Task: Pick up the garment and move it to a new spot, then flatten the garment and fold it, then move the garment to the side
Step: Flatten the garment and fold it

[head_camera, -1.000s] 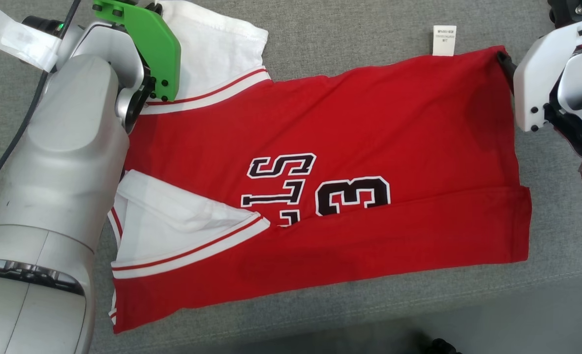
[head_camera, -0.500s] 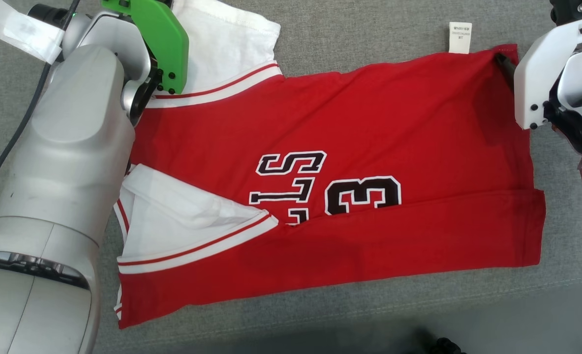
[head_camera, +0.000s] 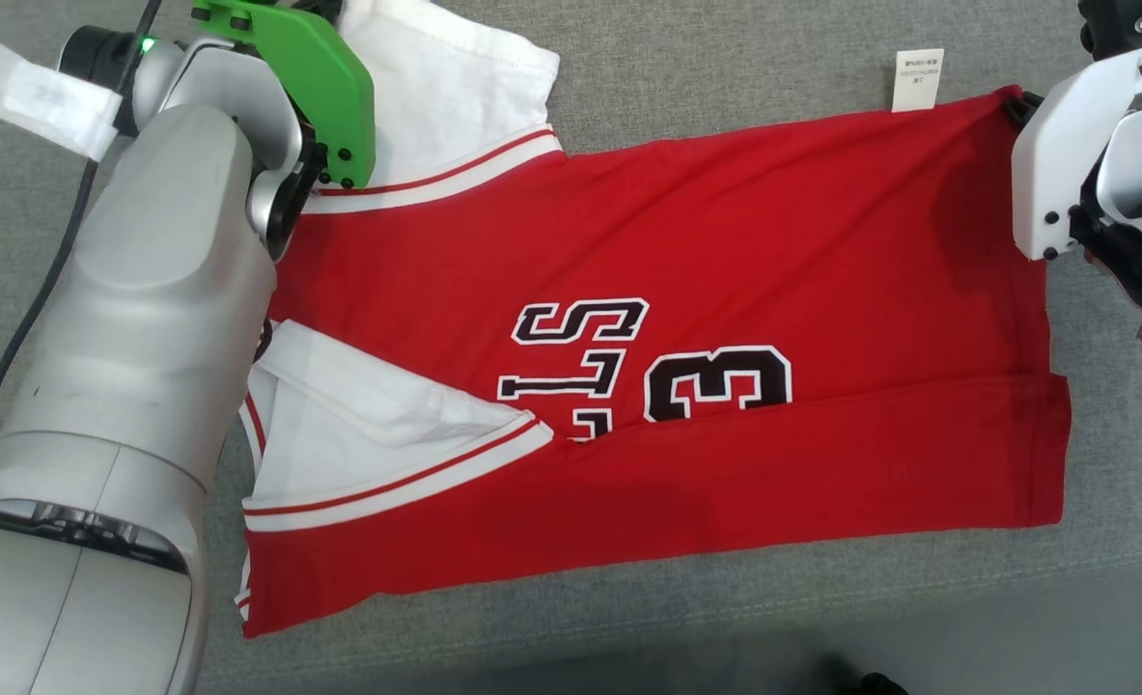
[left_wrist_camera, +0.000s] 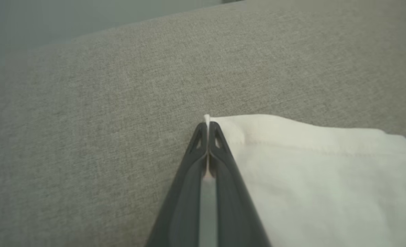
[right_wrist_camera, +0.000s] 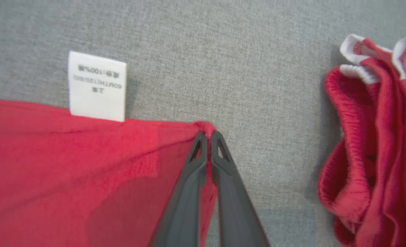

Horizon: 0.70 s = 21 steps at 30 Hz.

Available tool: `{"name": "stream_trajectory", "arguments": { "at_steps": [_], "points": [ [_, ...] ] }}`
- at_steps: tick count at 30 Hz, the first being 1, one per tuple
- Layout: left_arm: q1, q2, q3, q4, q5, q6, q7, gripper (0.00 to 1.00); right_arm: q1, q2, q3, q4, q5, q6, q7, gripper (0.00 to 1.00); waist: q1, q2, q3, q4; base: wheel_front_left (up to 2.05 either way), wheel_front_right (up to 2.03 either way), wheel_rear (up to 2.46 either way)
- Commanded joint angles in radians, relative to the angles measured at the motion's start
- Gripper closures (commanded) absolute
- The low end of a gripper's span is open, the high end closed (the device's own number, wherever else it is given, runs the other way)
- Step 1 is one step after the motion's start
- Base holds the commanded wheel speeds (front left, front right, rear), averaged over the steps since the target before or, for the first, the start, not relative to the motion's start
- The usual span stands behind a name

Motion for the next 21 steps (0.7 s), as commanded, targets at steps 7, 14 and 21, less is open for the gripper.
{"name": "stream_trajectory", "arguments": {
  "at_steps": [7, 14, 21],
  "points": [
    [0.062, -0.005, 0.040, -0.049, -0.037, 0.042, -0.172, 1.00, 0.066, -0.022, -0.034, -0.015, 0.015, -0.002, -0.098, 1.00, 0.0000, 0.0000, -0.053, 0.046, 0.00, 0.00, 0.00],
    [0.114, 0.004, 0.047, -0.083, -0.054, 0.048, -0.229, 1.00, 0.123, -0.021, -0.040, -0.008, 0.035, -0.002, -0.141, 1.00, 0.0000, 0.0000, -0.106, 0.068, 0.00, 0.00, 0.00],
    [0.202, 0.009, 0.052, -0.171, -0.073, 0.056, -0.280, 1.00, 0.178, -0.044, -0.021, -0.010, 0.045, -0.002, -0.215, 1.00, 0.0000, 0.0000, -0.175, 0.086, 0.00, 0.00, 0.00]
  ]
}}
